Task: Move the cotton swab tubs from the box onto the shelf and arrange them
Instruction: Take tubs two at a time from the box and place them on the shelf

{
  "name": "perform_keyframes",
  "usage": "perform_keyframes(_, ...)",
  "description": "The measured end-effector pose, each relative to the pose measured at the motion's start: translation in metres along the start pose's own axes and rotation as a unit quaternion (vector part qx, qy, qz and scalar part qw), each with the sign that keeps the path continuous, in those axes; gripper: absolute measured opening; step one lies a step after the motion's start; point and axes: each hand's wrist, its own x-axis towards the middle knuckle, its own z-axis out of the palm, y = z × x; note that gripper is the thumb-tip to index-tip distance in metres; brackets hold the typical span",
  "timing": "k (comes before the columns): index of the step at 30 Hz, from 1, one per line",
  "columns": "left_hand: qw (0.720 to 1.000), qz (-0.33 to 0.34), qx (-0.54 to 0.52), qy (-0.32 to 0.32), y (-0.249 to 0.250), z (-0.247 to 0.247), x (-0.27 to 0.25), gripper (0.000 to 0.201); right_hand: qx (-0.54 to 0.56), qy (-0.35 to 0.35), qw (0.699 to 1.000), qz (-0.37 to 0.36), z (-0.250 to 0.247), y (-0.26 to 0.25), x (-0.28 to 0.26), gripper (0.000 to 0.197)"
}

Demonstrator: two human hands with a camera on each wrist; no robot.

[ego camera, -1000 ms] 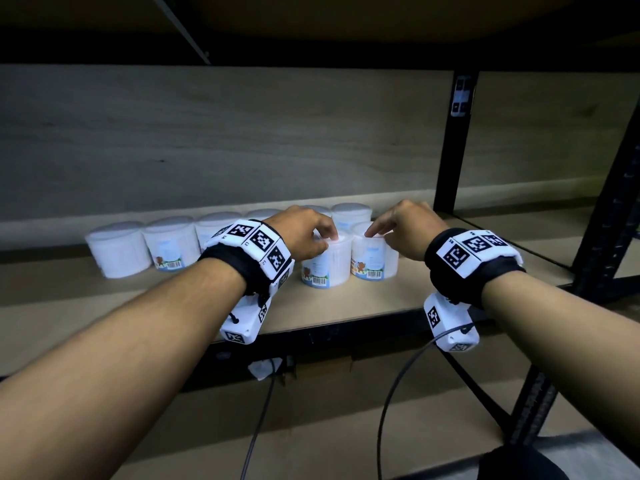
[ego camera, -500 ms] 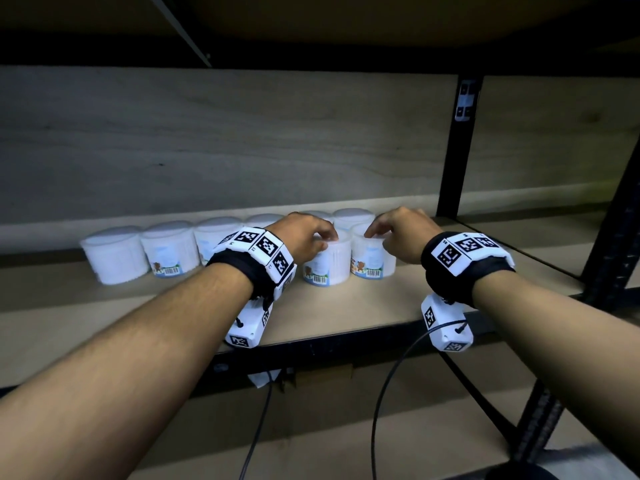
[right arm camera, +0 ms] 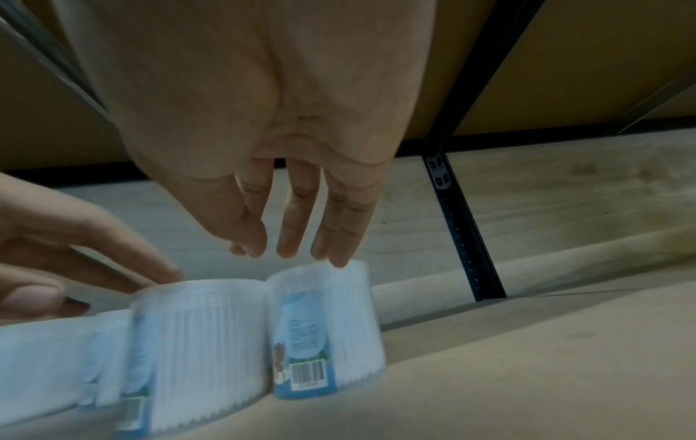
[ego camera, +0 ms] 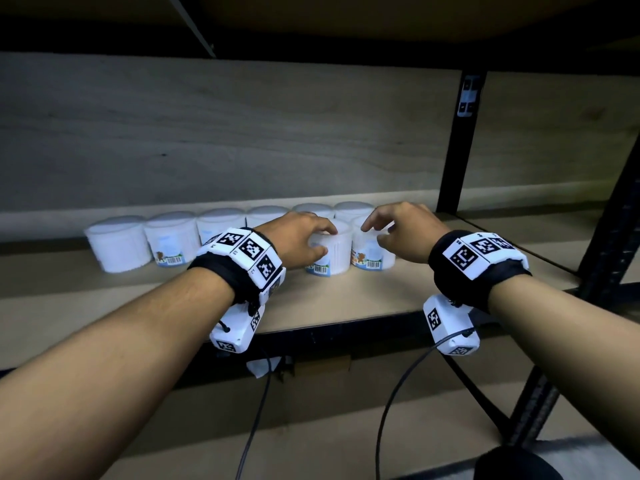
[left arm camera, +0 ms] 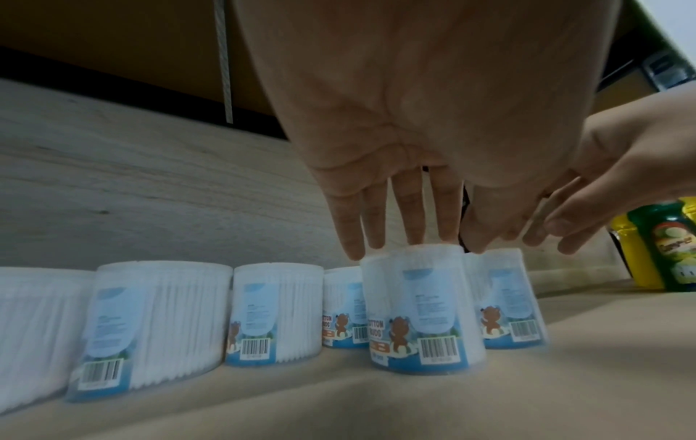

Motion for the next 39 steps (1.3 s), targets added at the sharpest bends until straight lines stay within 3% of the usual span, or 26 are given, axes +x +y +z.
perform_keyframes(6, 0.999, 0.019, -0.027, 0.009, 0.006, -0.007, -0.037, 0.028, 0.045, -0.019, 0.999, -0.017, 0.0, -0.023, -0.026, 0.016)
perform_keyframes(9, 0.998, 0.037, -0.045, -0.001, 0.013, -0.008, -0.06, 0.018, 0.103, -0.07, 0.992, -0.008, 0.01, -0.033, -0.042, 0.005)
perform_keyframes(13, 0.995, 0.053, -0.072, -0.036, 0.018, 0.006, -0.094, 0.008, 0.118, -0.143, 0.983, -0.005, 0.033, -0.036, -0.068, 0.017)
perform_keyframes(19, 0.988, 0.038, -0.097, -0.112, 0.023, 0.045, -0.141, 0.022, 0.161, -0.268, 0.95, 0.002, 0.069, -0.04, -0.109, 0.028)
perform_keyframes(25, 0.976, -0.026, -0.098, -0.193, 0.008, 0.123, -0.183, 0.026, 0.138, -0.358, 0.923, 0.026, 0.149, -0.048, -0.145, 0.015)
perform_keyframes(32, 0.919, -0.162, -0.177, -0.313, -0.027, 0.237, -0.252, 0.021, 0.102, -0.426, 0.896, 0.072, 0.282, -0.048, -0.195, 0.012)
perform_keyframes(36, 0.893, -0.237, -0.204, -0.324, -0.039, 0.287, -0.288, 0.026, 0.043, -0.46, 0.885, 0.061, 0.346, -0.042, -0.227, 0.04)
perform_keyframes(39, 0.875, -0.251, -0.207, -0.36, -0.043, 0.328, -0.301, 0.051, 0.067, -0.475, 0.874, 0.073, 0.384, -0.043, -0.245, 0.051)
